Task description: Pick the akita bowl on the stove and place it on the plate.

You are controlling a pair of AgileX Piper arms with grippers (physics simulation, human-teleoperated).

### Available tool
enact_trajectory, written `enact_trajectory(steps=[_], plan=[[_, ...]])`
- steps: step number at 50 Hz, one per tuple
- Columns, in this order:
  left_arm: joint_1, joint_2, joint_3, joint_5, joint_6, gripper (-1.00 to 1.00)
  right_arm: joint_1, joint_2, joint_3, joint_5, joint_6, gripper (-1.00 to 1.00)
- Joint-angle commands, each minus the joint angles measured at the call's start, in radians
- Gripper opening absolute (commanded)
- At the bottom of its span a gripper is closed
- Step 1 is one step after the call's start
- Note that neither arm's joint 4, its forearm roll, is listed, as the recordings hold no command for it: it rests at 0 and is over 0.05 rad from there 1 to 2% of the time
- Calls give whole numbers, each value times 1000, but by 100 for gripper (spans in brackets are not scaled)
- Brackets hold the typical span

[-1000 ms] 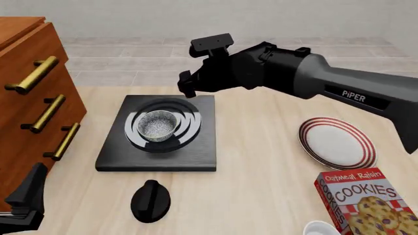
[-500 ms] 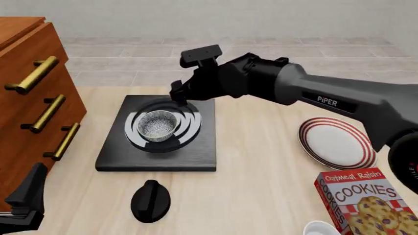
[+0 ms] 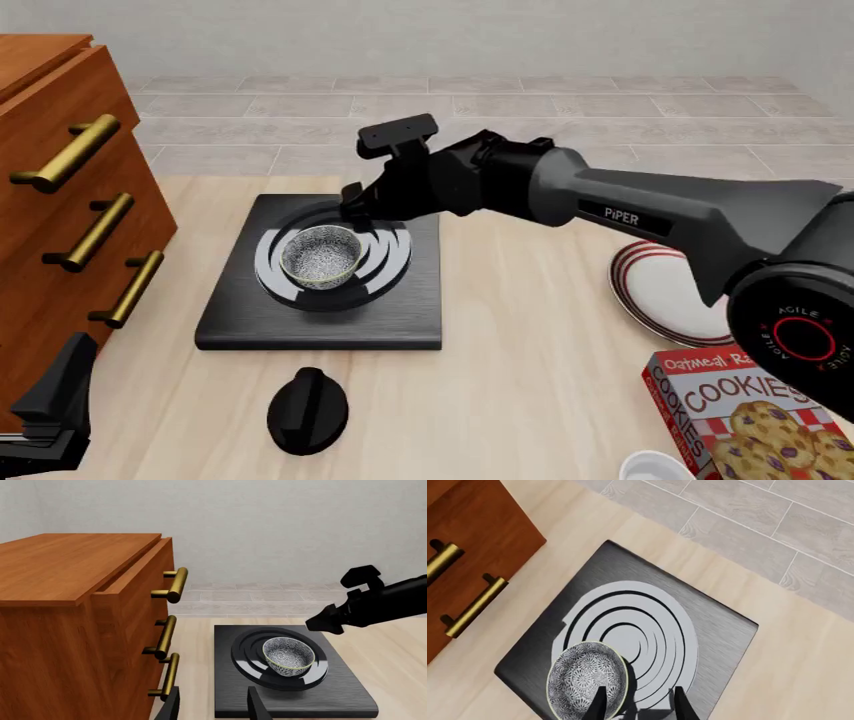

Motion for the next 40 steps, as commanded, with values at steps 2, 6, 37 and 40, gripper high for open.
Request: enact_trajectory(steps=[2,6,37,40], plan=[[0,0,0,0,0,100,8,31,-13,-7,4,100],[0,0,0,0,0,100,9,38,-10,-16,11,100],[0,0,0,0,0,100,11,109,-23,-51,33,100],[0,0,0,0,0,100,12,117,-24,-54,35,100]])
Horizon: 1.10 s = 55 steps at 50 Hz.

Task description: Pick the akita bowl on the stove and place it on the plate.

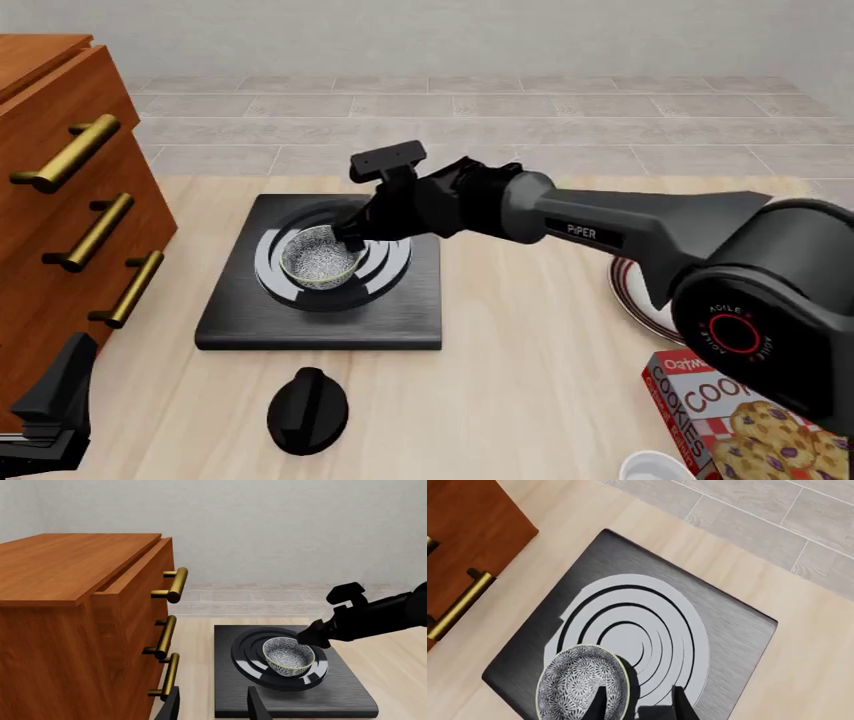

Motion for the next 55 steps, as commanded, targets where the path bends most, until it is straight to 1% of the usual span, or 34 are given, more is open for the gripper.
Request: enact_trajectory(steps=[1,21,28,52,54,55], plan=[[0,0,0,0,0,100,2,23,0,-13,9,100],[0,0,0,0,0,100,15,53,11,-37,28,100],[0,0,0,0,0,100,30,58,33,-56,43,100],[0,0,0,0,0,100,33,102,47,-87,45,100],[0,0,0,0,0,100,42,96,66,-103,57,100],[0,0,0,0,0,100,43,92,73,-107,58,-100]])
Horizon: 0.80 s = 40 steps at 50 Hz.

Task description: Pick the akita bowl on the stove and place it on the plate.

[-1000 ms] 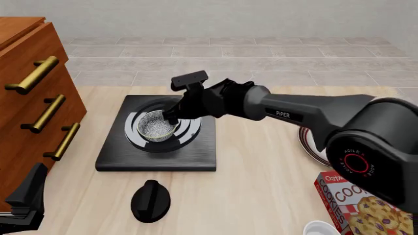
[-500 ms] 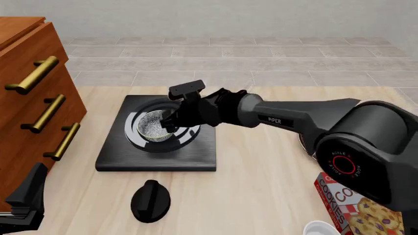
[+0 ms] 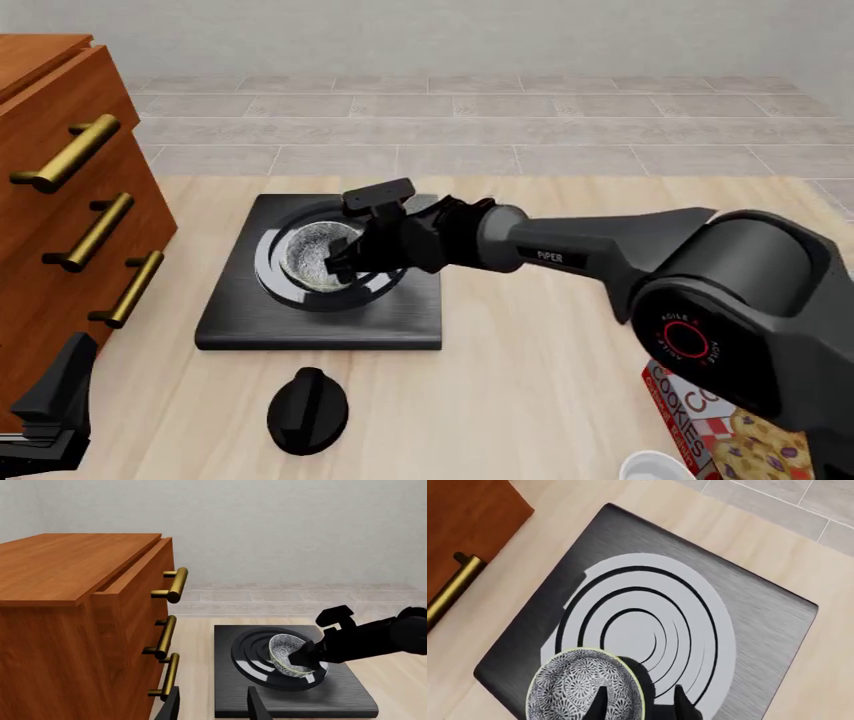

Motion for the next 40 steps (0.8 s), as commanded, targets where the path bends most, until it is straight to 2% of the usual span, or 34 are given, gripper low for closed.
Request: enact_trajectory(steps=[1,6,24,40], plan=[[0,0,0,0,0,100,10,15,35,-29,7,-100],[0,0,0,0,0,100,30,-17,86,-59,31,-100],[0,0,0,0,0,100,0,-151,175,-48,12,-100],[0,0,0,0,0,100,-17,-264,295,-89,18,-100]])
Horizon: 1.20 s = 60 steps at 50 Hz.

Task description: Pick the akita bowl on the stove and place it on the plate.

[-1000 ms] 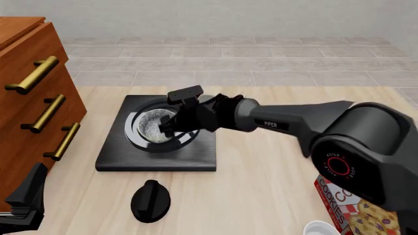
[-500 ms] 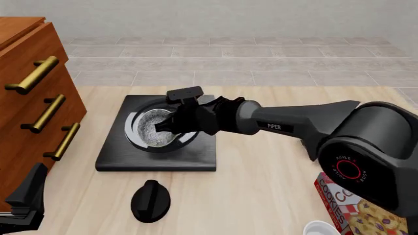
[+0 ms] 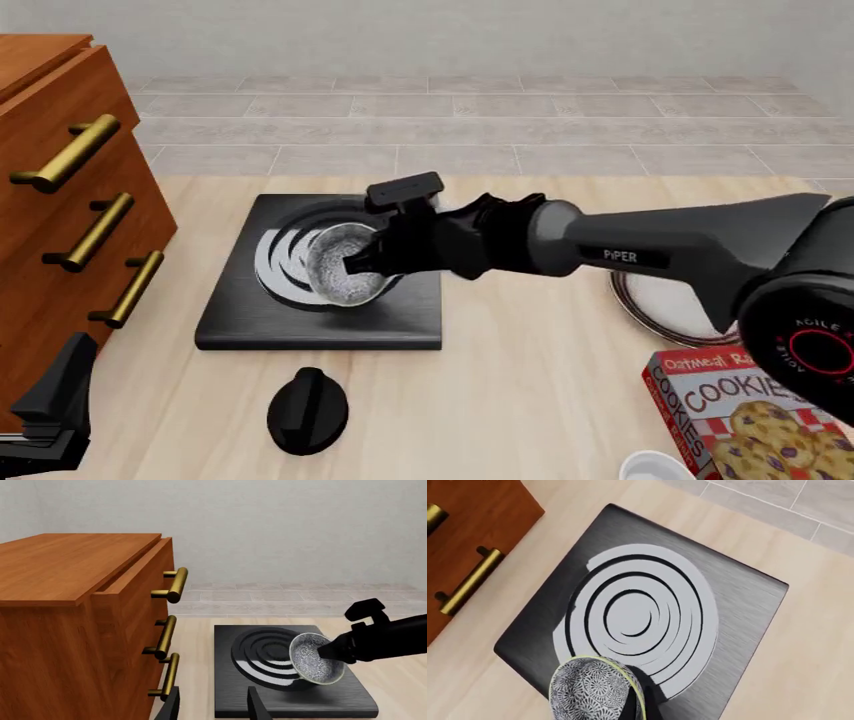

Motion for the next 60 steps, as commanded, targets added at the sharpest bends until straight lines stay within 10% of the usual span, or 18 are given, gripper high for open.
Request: enact_trajectory(steps=[1,60], plan=[[0,0,0,0,0,100,-18,-85,81,-21,4,-100],[0,0,0,0,0,100,-196,-392,411,-111,36,-100]])
